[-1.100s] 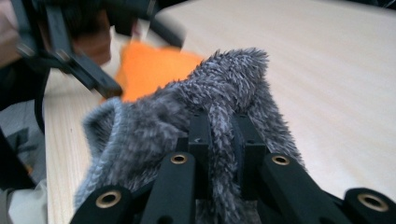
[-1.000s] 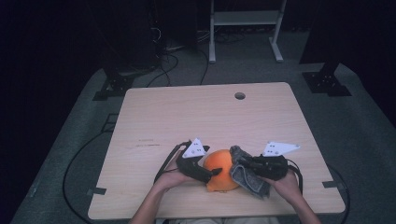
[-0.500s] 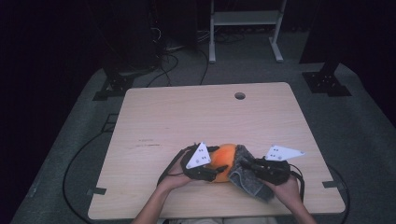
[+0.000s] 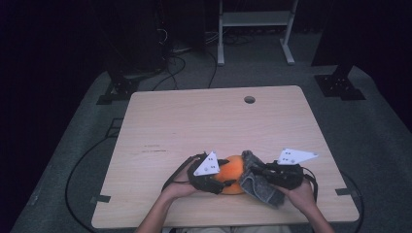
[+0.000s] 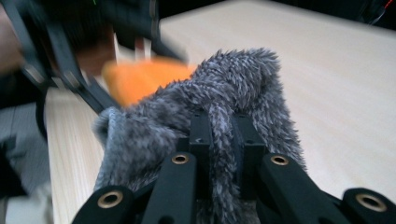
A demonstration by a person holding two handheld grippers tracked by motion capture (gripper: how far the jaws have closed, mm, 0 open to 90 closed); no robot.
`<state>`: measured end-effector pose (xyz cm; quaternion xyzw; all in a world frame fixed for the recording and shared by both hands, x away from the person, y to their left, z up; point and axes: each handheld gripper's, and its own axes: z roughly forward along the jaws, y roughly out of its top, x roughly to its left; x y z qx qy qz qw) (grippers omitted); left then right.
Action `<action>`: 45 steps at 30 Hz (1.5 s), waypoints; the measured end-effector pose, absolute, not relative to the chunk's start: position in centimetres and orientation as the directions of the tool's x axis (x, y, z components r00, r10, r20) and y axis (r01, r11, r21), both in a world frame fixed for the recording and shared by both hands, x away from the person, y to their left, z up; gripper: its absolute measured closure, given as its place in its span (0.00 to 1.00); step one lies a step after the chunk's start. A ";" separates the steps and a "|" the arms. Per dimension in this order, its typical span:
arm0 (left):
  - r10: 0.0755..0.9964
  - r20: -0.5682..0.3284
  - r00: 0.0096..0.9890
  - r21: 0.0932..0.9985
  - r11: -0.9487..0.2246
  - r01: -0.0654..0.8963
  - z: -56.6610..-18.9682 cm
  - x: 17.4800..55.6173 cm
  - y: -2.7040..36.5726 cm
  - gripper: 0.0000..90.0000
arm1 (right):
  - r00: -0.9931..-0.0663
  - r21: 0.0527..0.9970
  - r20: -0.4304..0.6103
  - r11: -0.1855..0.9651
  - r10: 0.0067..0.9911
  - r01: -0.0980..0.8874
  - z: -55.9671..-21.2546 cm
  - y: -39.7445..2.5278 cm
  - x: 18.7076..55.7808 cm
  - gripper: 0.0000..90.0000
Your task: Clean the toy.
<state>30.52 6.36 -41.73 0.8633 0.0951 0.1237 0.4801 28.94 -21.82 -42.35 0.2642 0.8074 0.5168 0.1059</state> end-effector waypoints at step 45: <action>0.283 0.015 0.959 0.871 -0.475 0.126 -42.5 31.6 7.8 0.30 | -0.823 0.894 0.151 0.280 0.547 0.350 -42.5 -23.7 29.7 0.89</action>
